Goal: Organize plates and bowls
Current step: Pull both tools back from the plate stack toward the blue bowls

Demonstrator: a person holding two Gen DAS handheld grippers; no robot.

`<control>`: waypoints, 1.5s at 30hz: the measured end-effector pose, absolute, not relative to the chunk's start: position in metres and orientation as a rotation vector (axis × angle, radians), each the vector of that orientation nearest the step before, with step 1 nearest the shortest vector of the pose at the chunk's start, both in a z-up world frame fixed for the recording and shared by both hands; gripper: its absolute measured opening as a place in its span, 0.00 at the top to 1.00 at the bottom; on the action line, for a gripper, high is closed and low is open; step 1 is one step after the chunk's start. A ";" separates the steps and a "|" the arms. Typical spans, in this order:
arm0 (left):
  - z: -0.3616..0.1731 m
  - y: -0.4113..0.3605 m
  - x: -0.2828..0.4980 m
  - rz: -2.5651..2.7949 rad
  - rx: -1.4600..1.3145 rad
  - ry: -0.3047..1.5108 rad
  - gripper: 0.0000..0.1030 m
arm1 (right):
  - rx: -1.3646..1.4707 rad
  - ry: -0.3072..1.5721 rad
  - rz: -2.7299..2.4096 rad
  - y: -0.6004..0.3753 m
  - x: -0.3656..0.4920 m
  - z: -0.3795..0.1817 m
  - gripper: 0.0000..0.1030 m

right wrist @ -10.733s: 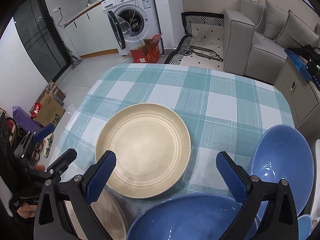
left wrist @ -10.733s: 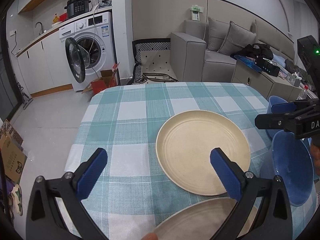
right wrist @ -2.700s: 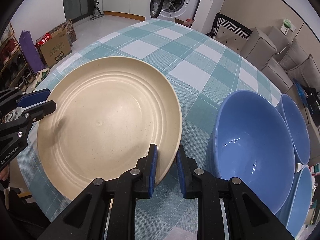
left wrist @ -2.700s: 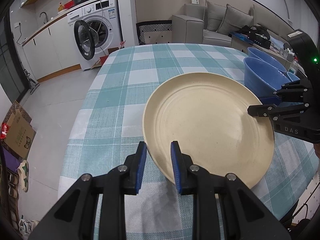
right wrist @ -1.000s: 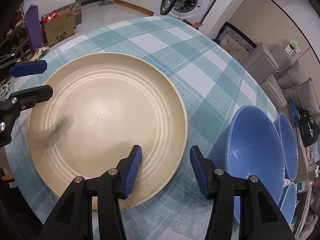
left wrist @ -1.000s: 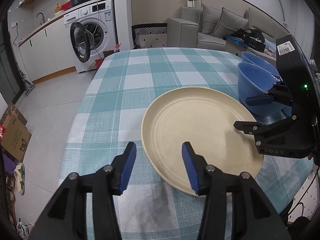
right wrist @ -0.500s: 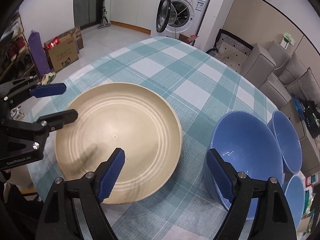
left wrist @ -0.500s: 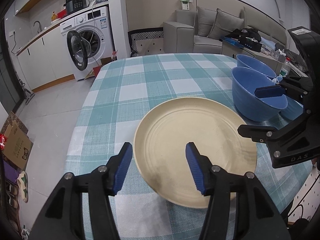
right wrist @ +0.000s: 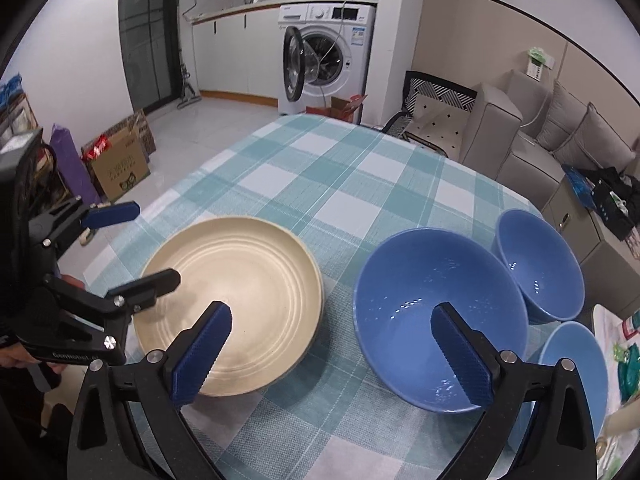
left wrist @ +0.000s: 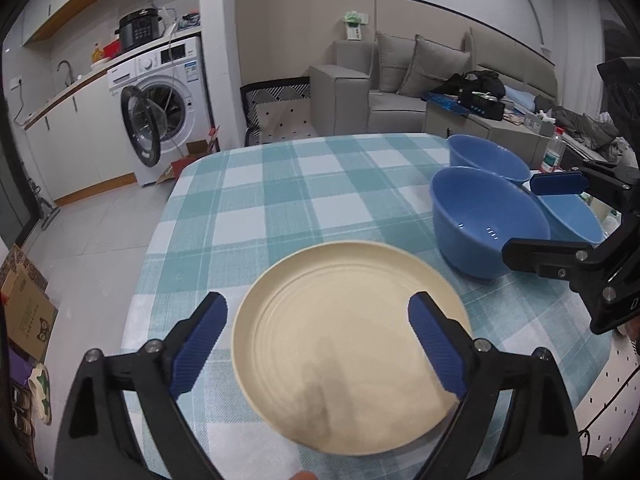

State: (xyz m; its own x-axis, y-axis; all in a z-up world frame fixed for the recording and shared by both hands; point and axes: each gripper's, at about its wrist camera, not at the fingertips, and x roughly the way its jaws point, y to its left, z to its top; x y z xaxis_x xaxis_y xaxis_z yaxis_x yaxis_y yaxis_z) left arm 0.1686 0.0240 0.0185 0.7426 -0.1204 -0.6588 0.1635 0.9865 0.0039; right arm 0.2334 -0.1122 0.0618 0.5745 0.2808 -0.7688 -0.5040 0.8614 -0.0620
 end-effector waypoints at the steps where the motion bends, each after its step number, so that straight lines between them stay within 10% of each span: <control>1: 0.022 0.020 0.169 -0.165 0.068 0.708 0.09 | -0.278 0.839 0.463 -0.117 0.233 0.065 0.01; 45: 0.098 -0.094 0.237 -0.360 0.106 0.604 0.00 | -0.062 0.688 0.206 -0.296 0.235 0.165 0.00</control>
